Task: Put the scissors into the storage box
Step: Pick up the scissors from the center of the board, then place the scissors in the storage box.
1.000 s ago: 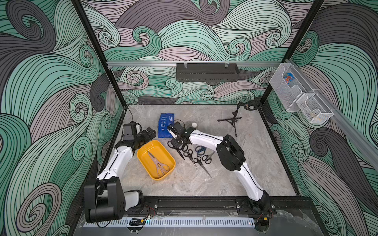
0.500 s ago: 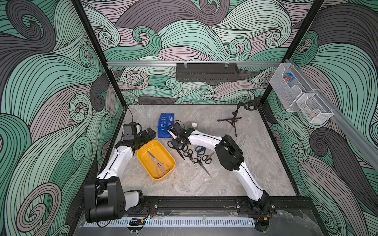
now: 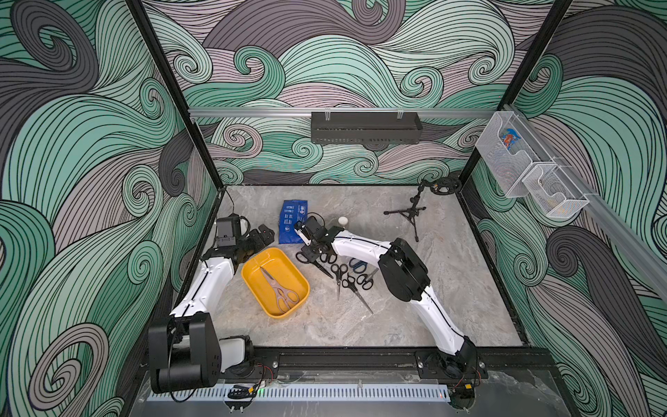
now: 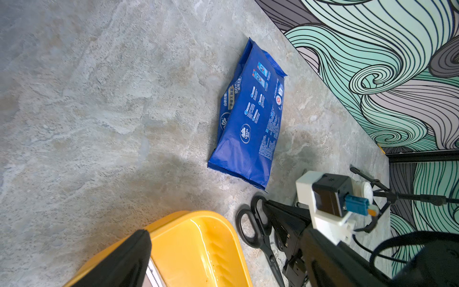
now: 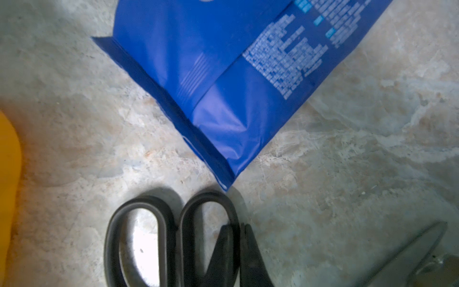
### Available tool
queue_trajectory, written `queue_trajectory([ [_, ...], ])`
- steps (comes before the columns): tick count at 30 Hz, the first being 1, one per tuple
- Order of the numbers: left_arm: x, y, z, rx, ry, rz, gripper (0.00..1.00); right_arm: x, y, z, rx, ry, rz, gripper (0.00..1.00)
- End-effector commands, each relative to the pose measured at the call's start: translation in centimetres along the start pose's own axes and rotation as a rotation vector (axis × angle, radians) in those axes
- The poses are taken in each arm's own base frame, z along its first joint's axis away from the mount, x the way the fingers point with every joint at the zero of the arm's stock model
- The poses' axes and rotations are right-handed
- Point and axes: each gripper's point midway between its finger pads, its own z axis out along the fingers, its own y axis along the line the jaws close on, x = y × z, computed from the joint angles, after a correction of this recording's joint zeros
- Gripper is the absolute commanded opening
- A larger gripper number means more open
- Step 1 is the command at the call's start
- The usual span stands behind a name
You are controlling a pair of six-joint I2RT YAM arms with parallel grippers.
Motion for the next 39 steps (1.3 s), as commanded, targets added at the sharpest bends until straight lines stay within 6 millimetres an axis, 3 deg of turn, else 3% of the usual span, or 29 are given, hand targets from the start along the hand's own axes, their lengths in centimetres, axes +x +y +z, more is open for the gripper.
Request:
queue_trajectory([
  [1,-1.0,-0.6,-0.2,-0.002,-0.014,0.023,0.98,0.8,-1.1,0.3,0.032,0.032,-0.007,0.00],
  [5,-1.0,-0.6,0.0,-0.001,-0.010,0.009,0.99,-1.1,-1.7,-2.1,0.018,-0.022,0.031,0.00],
  [14,-1.4,-0.4,0.2,-0.001,-0.018,-0.046,0.99,-6.1,-3.9,-10.6,-0.003,-0.181,0.153,0.00],
  [19,-1.8,0.9,-0.5,-0.017,-0.059,-0.110,0.99,-7.5,-3.0,-14.0,-0.091,-0.233,0.229,0.00],
  [23,-2.1,3.4,-1.3,-0.065,-0.097,-0.175,0.98,-8.4,-0.8,-15.8,-0.193,-0.253,0.276,0.00],
  [31,-3.2,8.9,-2.7,-0.199,-0.182,-0.310,0.99,-9.3,5.8,-16.4,-0.287,-0.262,0.266,0.00],
  [39,-3.9,12.1,-4.1,-0.347,-0.231,-0.349,0.99,-8.8,11.2,-13.5,-0.331,-0.248,0.268,0.00],
])
